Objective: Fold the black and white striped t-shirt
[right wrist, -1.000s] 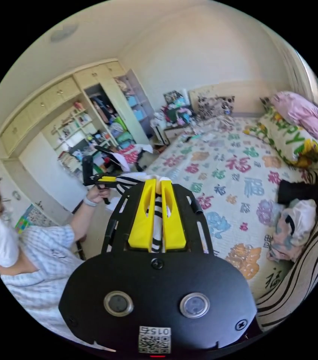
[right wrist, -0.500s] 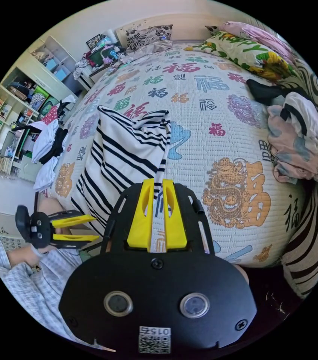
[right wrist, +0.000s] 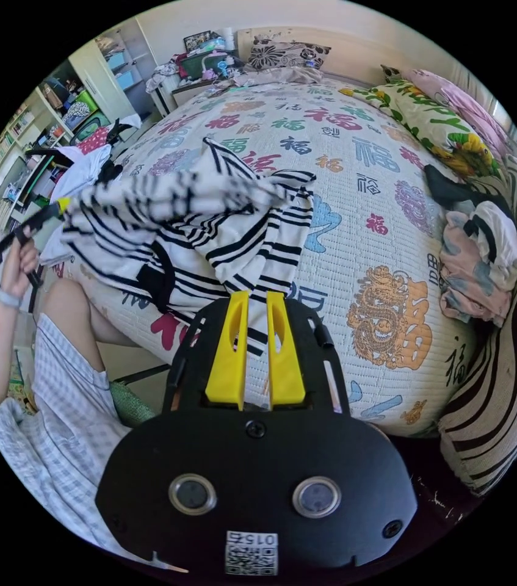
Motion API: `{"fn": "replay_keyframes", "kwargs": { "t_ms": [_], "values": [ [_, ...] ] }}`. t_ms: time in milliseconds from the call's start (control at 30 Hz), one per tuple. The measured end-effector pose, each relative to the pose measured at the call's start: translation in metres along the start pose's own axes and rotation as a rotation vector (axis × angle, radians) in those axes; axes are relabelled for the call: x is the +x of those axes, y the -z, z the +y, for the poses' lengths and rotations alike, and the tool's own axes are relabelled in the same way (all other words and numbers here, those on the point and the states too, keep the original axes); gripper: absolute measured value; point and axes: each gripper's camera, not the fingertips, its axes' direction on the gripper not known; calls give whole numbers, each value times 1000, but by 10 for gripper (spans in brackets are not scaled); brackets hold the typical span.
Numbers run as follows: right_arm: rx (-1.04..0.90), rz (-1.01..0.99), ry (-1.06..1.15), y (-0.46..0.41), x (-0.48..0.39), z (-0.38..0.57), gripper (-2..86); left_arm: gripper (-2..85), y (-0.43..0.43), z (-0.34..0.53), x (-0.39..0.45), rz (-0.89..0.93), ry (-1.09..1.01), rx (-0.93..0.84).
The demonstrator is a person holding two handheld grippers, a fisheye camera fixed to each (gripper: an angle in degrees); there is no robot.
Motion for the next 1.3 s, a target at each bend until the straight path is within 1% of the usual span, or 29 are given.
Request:
{"fn": "replay_keyframes", "kwargs": {
  "t_ms": [33,67,133,200,300,367,433,467,533,567,633,733,800,833,900,967,1000,1067,1133,1300],
  "values": [
    [-5,4,0,-4,-3,1,59,-4,1,0,-32,-96,54,-29],
    [-11,4,1,-8,-6,1,61,-4,-3,2,-45,-131,70,-66],
    [-16,35,2,-14,-10,3,64,-3,-36,21,-79,-170,114,-269],
    [-20,51,-7,-20,-11,5,65,0,-57,37,-84,-192,99,-385],
    [-45,63,-17,-31,-12,8,71,8,-69,50,-80,-216,62,-434],
    [-61,87,-14,-37,-12,9,77,22,-64,50,-75,-249,26,-419],
    [-74,101,-17,-42,-12,11,83,57,-46,47,-72,-271,21,-363],
    [-86,114,-15,-46,-11,12,86,67,-40,46,-71,-251,24,-341],
    [-101,122,-23,-54,-9,13,90,87,-26,43,-58,-53,10,-270],
    [-117,104,-32,-61,-6,13,93,88,-28,43,-52,-3,-4,-269],
    [-144,70,-56,-73,0,13,98,96,-55,47,-22,126,-93,-325],
    [-173,27,-82,-89,4,14,101,108,-106,54,2,187,-98,-372],
    [-169,41,-82,-94,2,15,99,111,-138,55,9,225,-76,-416],
    [-167,48,-77,-96,1,16,94,110,-156,55,13,217,-83,-451],
    [-156,38,-57,-98,-1,17,78,96,-176,56,14,207,-95,-493],
    [-139,10,-35,-100,-2,20,41,70,-185,56,9,180,-100,-512],
    [-135,10,-32,-100,-2,21,30,54,-187,54,3,201,-95,-519],
    [-124,3,-23,-99,-1,23,1,34,-181,49,-9,264,-75,-495],
    [-101,-13,-26,-92,3,26,-5,17,-161,39,-29,335,-37,-418],
    [-21,-33,-61,-61,25,39,-9,3,-108,16,-66,422,2,-238]
  ]
}}
